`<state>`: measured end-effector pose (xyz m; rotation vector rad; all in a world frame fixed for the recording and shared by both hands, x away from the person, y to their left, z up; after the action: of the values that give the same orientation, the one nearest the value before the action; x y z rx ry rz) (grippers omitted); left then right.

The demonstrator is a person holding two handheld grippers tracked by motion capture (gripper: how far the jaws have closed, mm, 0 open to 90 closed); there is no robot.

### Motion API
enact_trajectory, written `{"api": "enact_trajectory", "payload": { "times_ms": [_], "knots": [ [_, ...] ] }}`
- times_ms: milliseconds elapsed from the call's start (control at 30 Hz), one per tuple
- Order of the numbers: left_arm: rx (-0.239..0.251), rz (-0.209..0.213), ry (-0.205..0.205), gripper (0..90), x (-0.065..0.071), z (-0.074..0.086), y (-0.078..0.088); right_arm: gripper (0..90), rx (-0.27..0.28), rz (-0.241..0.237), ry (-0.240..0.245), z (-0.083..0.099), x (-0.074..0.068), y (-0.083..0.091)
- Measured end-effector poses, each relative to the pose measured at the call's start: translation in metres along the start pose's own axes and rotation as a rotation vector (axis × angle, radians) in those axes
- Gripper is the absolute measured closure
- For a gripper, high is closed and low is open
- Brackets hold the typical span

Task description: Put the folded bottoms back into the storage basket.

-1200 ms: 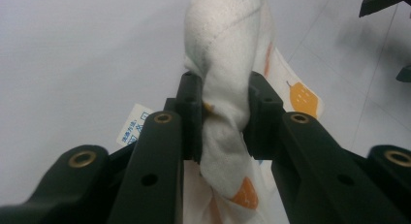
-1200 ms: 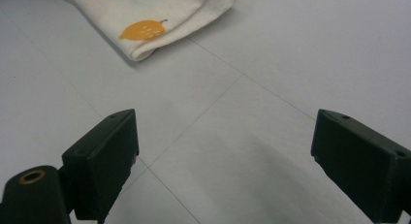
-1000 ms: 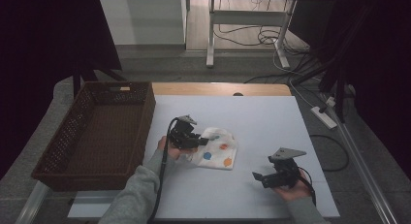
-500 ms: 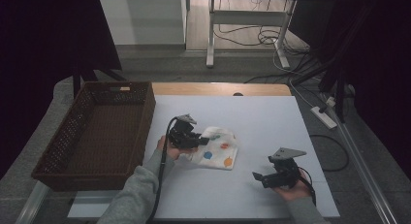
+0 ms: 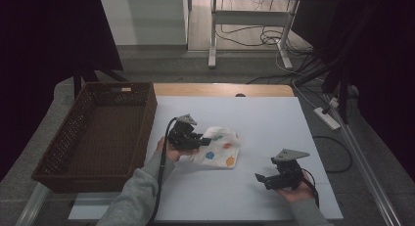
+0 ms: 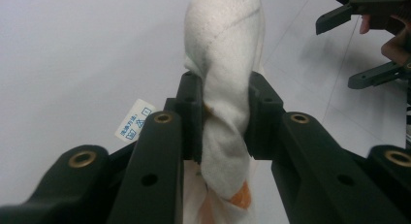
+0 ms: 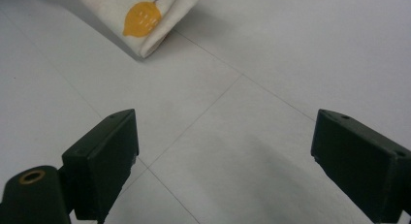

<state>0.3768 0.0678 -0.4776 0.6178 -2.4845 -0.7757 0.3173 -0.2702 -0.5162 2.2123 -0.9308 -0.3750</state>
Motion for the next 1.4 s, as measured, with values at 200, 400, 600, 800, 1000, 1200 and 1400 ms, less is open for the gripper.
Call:
{"api": "enact_trajectory", "payload": {
  "times_ms": [200,400,600,800,1000,1200,1400],
  "knots": [
    [0.012,-0.001,-0.002,71.1,0.002,0.0,0.004,9.8,-0.001,0.001,0.0,0.0,0.0,0.0],
    [0.018,-0.001,-0.014,71.1,0.005,0.0,0.008,9.8,-0.002,0.001,0.0,0.0,0.0,0.0],
    [0.035,-0.003,-0.022,71.1,0.008,0.0,0.013,9.9,-0.002,0.002,0.0,0.0,0.0,0.0],
    [0.049,-0.005,-0.033,71.1,0.012,-0.001,0.018,9.8,-0.003,0.003,0.001,0.0,0.0,0.0],
    [0.058,-0.006,-0.042,71.1,0.015,-0.002,0.02,9.8,-0.003,0.004,0.002,0.0,0.0,0.0],
    [0.066,-0.007,-0.056,71.1,0.017,-0.004,0.025,9.9,-0.004,0.004,0.001,0.0,0.0,0.0],
    [0.074,-0.009,-0.059,71.1,0.02,-0.005,0.029,9.9,-0.004,0.005,0.001,0.0,0.0,0.0]
  ]
}}
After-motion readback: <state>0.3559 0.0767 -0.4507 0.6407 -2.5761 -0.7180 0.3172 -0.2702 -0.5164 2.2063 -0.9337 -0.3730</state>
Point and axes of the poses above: each handheld gripper's, and its own axes: y roughly backward along the jaws, z roughly out of its underside, x roughly to its right, the point moved 2 cm from there along -y, roughly forward along the jaws, and after that the axes turned 2 degrees about z, right-handed, at the moved point
